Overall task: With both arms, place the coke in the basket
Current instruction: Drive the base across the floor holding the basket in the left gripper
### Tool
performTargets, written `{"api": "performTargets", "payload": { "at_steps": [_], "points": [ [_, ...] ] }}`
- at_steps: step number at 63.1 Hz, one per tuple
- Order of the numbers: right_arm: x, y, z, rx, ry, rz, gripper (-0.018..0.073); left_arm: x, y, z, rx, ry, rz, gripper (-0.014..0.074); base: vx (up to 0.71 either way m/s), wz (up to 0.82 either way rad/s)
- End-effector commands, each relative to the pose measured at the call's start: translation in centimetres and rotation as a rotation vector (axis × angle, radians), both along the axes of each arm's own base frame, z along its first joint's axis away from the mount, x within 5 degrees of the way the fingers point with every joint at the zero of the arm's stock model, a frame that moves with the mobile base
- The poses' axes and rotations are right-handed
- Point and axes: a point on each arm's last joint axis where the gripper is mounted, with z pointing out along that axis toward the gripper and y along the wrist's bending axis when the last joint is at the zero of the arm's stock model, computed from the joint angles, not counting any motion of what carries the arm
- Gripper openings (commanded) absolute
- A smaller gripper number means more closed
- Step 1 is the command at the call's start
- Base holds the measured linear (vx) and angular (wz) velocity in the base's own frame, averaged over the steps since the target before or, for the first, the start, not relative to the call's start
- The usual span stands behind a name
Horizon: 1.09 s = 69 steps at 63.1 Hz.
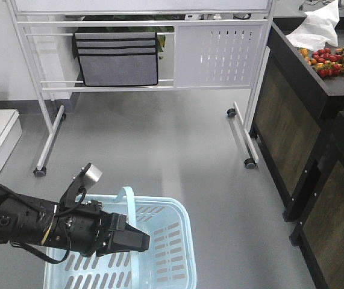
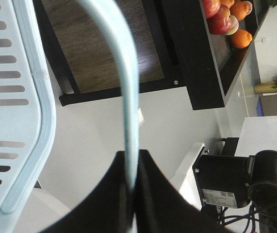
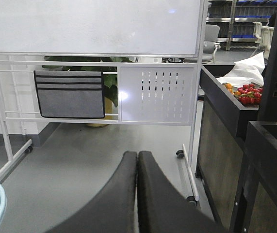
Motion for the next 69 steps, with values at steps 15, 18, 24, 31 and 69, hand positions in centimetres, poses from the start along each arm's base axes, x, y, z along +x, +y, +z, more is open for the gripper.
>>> {"api": "performTargets", "payload": {
  "at_steps": [15, 18, 24, 31, 69],
  "points": [
    [-0.03, -0.02, 0.10, 0.001, -0.068, -0.002, -0.0010, 0.01, -0.48, 2.21, -0.090, -0.044, 0.005, -0.0007, 0.09, -0.03],
    [-0.03, -0.02, 0.10, 0.001, -0.068, -0.002, -0.0010, 0.01, -0.48, 2.21, -0.090, -0.044, 0.005, -0.0007, 0.08, -0.02],
    [-0.03, -0.02, 0.11, 0.001, -0.069, -0.002, -0.0010, 0.01, -0.48, 2.21, -0.090, -0.044, 0.005, -0.0007, 0.08, -0.02],
    [-0.03, -0.02, 0.10, 0.001, -0.068, -0.002, -0.0010, 0.01, -0.48, 2.21, -0.090, -0.044, 0.005, -0.0006, 0.08, -0.03],
    [-0.03, -0.02, 0.10, 0.001, -0.068, -0.002, -0.0010, 0.01, -0.48, 2.21, -0.090, -0.044, 0.005, -0.0005, 0.09, -0.02]
  ]
}}
